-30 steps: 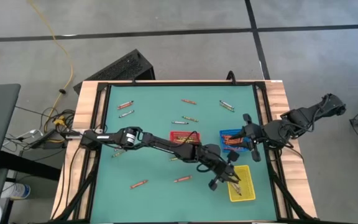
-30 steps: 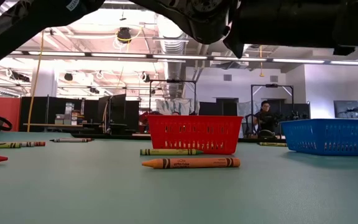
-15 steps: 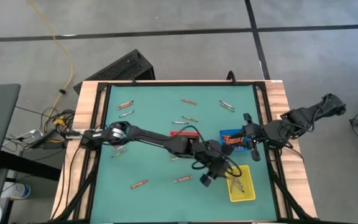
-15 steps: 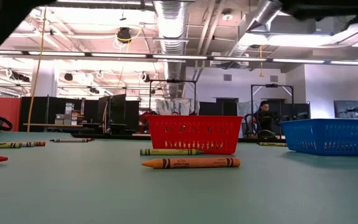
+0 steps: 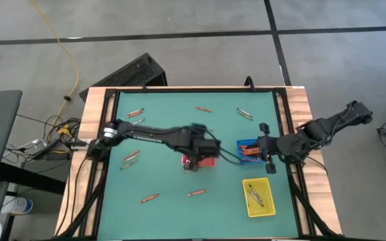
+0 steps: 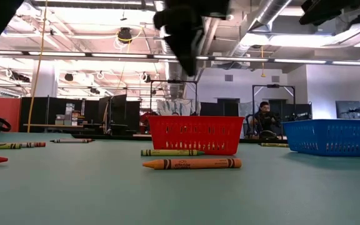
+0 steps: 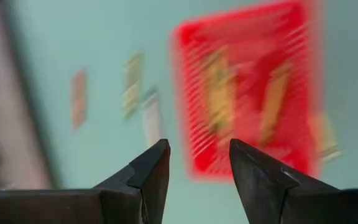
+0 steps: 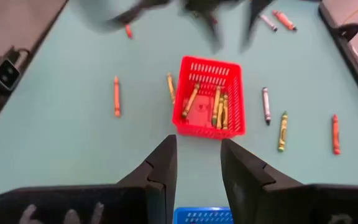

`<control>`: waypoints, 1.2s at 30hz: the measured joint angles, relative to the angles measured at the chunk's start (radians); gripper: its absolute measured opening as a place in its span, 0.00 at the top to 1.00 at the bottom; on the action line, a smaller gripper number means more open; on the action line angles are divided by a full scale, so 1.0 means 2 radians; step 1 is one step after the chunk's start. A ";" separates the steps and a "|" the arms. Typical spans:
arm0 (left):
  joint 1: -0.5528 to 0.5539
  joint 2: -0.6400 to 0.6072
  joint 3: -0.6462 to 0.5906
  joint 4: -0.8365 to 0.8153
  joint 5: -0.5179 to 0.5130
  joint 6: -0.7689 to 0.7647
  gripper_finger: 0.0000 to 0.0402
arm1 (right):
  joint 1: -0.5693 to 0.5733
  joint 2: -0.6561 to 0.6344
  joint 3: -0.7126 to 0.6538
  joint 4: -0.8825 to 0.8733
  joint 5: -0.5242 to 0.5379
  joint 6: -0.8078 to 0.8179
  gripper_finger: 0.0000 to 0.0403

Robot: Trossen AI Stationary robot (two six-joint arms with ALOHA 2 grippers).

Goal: Sort crayons
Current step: Put the orange crayon into the blue basket

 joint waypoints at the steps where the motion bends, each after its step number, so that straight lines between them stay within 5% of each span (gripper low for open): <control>1: 0.006 -0.015 -0.016 -0.007 -0.014 -0.005 0.61 | 0.000 0.006 0.000 0.000 0.000 0.000 0.71; 14: 0.168 -0.324 -0.435 0.155 0.033 -0.060 0.61 | 0.000 0.110 0.000 0.023 0.000 -0.001 0.71; 20: 0.262 -0.394 -0.578 0.231 0.098 -0.059 0.61 | 0.016 0.157 -0.008 0.128 -0.013 -0.040 0.71; 28: 0.354 -0.388 -0.628 0.256 0.128 -0.021 0.61 | 0.057 0.182 -0.038 0.229 -0.026 -0.076 0.71; 36: 0.437 -0.388 -0.628 0.348 0.093 -0.002 0.61 | 0.054 0.182 -0.041 0.230 -0.026 -0.053 0.71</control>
